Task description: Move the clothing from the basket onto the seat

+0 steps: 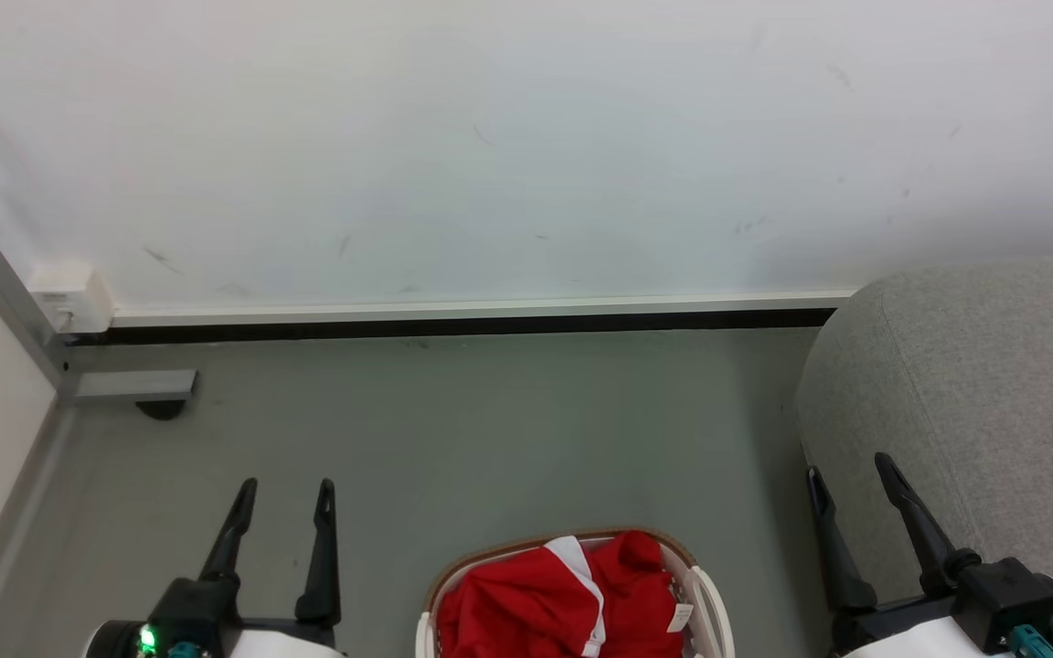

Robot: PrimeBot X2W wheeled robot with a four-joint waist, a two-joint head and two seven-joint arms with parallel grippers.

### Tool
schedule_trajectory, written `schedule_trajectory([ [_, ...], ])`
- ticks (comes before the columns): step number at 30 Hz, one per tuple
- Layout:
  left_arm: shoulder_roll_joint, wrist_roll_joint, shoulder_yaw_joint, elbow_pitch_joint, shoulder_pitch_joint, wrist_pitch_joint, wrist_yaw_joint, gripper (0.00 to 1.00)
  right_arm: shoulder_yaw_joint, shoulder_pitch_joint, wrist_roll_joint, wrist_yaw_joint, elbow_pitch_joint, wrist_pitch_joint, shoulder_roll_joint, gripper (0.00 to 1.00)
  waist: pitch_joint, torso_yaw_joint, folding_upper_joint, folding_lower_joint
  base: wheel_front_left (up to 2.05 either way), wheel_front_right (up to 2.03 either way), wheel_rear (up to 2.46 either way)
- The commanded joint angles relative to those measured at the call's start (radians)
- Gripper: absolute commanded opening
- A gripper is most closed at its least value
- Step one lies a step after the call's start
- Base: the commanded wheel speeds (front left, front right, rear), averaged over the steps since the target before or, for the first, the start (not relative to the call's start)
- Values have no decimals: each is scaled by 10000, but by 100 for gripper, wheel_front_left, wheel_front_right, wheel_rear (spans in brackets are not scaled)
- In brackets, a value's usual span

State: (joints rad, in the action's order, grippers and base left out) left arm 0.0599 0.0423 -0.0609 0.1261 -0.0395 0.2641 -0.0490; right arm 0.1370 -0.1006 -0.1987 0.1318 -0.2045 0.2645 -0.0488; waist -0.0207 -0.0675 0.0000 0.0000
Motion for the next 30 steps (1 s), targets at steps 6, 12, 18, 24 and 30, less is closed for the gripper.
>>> schedule_trajectory([
  [6,-27,226,159,78,44,7,96,100,45,-201,-117,-21,38,-1,-27,100,132,-116,0,0,0,0,0],
  [12,-59,393,234,111,-85,7,219,100,90,-341,-402,-21,223,-2,-27,100,438,-438,0,0,0,0,0],
  [18,-66,268,96,190,-694,7,464,100,-32,-897,-709,-21,590,-4,-29,100,1489,-852,0,0,0,0,0],
  [24,-67,374,31,797,-1621,7,878,100,-293,-1671,-709,-21,953,-4,-26,100,2782,-1311,0,0,0,0,0],
  [30,149,-3,-301,1957,-2601,7,1277,100,-710,-2250,-857,-21,1369,-4,-23,100,3850,-1770,0,0,0,0,0],
])
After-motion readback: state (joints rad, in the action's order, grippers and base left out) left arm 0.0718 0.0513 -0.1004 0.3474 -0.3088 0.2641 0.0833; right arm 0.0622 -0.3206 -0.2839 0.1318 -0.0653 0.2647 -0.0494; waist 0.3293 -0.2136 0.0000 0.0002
